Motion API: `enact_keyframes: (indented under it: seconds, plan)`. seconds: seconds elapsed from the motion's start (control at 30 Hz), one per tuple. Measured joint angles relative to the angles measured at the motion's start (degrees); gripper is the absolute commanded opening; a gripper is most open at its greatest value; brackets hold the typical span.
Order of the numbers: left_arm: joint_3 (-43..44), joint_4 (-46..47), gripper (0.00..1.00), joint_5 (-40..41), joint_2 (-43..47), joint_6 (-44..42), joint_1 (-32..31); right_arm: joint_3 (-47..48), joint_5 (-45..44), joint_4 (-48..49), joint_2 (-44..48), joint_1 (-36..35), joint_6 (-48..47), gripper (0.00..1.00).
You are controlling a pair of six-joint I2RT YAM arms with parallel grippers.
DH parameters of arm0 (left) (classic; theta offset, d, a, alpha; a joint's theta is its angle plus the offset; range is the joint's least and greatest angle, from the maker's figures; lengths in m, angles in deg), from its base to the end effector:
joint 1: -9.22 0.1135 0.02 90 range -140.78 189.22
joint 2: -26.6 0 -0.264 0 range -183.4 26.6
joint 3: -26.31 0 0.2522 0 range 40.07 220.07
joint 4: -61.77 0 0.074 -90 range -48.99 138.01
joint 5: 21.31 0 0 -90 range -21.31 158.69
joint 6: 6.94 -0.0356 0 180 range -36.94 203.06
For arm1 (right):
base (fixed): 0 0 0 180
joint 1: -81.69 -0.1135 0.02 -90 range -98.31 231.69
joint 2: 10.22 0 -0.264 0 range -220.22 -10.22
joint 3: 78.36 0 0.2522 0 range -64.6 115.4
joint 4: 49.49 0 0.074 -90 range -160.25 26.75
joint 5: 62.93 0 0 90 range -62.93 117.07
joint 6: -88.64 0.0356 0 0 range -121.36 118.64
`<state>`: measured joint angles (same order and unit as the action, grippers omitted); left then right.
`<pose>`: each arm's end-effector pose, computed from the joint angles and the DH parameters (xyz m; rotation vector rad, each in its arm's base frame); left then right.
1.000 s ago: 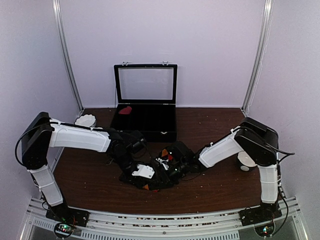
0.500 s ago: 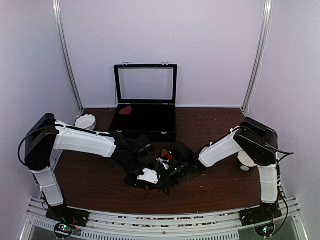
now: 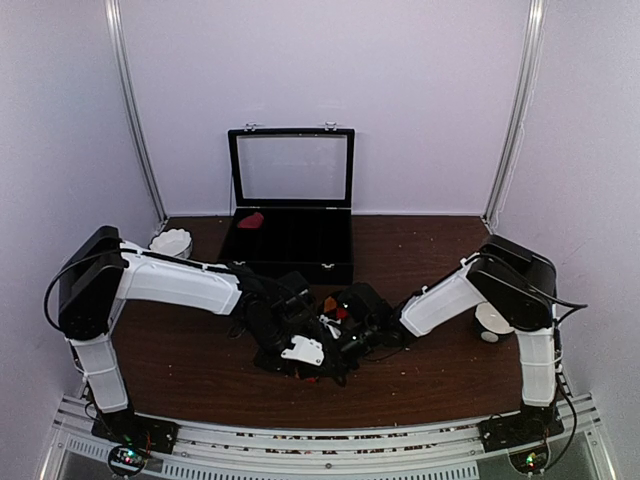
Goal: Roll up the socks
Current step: Roll the sock at the center of the board.
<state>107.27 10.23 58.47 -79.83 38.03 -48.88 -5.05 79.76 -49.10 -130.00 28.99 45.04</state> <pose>0.1779 -0.2978 0.1520 2.3075 1.7932 -0.2975 0.2145 0.3283 0.0909 0.6264 -2.4322 -1.5470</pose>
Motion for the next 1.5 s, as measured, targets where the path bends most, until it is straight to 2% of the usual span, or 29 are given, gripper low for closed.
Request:
enact_keyframes:
  seconds: [0.03, 0.1, 0.2, 0.27, 0.33, 0.4, 0.47, 0.53, 0.57, 0.77, 0.93, 1.03, 1.1, 1.13, 1.2, 1.27, 1.33, 1.4, 1.5]
  plan:
    - [0.7, -0.5, 0.0, 0.0, -0.5, 0.3, 0.1, -0.3, 0.0, 0.6, 0.0, 0.0, 0.2, 0.11]
    - [2.6, -2.5, 0.0, -0.3, -1.6, 0.5, 0.5, -1.1, 0.0, 1.8, 0.3, 0.2, 0.5, 0.14]
    - [6.7, -6.9, 0.0, -2.9, -4.5, 0.3, 1.4, -2.0, -0.3, 2.1, 1.3, 0.8, 0.1, 0.32]
    - [9.4, -9.8, 0.0, -5.6, -6.6, 0.3, 2.6, -2.4, -1.6, 1.8, 2.6, 1.2, -1.2, 0.38]
    - [11.9, -12.6, 0.0, -8.6, -8.7, 0.0, 4.0, -3.0, -5.1, 1.0, 4.4, 1.7, -2.0, 0.48]
    - [13.6, -14.4, 0.0, -12.2, -10.0, -0.7, 5.3, -4.2, -9.2, 0.6, 6.6, 2.0, -3.7, 0.65]
    - [14.4, -15.5, 0.0, -15.1, -10.1, -1.2, 6.2, -5.4, -12.5, 0.0, 8.7, 2.0, -5.6, 0.72]
    - [15.0, -17.3, 0.0, -17.4, -10.2, -0.8, 7.0, -7.0, -16.6, 0.0, 11.0, 2.0, -8.2, 0.98]
    - [15.0, -18.4, 0.0, -18.3, -10.3, -1.0, 7.6, -8.5, -18.1, 0.2, 12.2, 2.0, -9.8, 1.0]
    - [15.1, -22.5, 0.0, -19.6, -13.4, 1.5, 11.1, -15.5, -26.4, 2.8, 18.0, 1.3, -13.8, 1.0]
    - [17.1, -22.9, 0.0, -19.4, -14.4, 4.1, 11.8, -21.6, -35.8, 1.9, 23.8, -3.0, -17.9, 1.0]
    - [18.2, -23.0, 0.0, -19.1, -15.1, 5.0, 11.8, -25.5, -50.6, -3.7, 29.4, -10.1, -19.8, 1.0]
    - [18.9, -23.7, 0.0, -19.0, -15.6, 5.6, 11.8, -27.9, -61.3, -9.4, 32.9, -14.4, -17.3, 0.99]
    - [19.4, -24.1, 0.0, -18.9, -15.9, 5.7, 11.8, -28.7, -65.2, -11.9, 34.4, -15.0, -15.4, 0.96]
    - [20.4, -24.9, 0.0, -18.6, -16.6, 6.1, 11.8, -30.9, -71.1, -14.8, 37.4, -13.3, -13.0, 1.0]
    - [21.1, -25.7, 0.0, -18.6, -17.1, 6.4, 11.8, -34.9, -75.8, -12.1, 41.3, -12.7, -14.3, 1.0]
    - [21.9, -26.6, 0.0, -18.6, -17.6, 6.6, 11.8, -38.9, -79.1, -7.5, 44.4, -17.3, -18.9, 0.99]
    - [23.4, -28.0, 0.0, -19.0, -18.6, 6.6, 11.8, -40.7, -79.8, -2.9, 44.9, -23.3, -25.7, 0.94]
    - [25.5, -30.0, 0.0, -20.0, -20.2, 6.7, 11.9, -38.7, -76.8, 0.1, 42.9, -25.7, -33.6, 0.85]
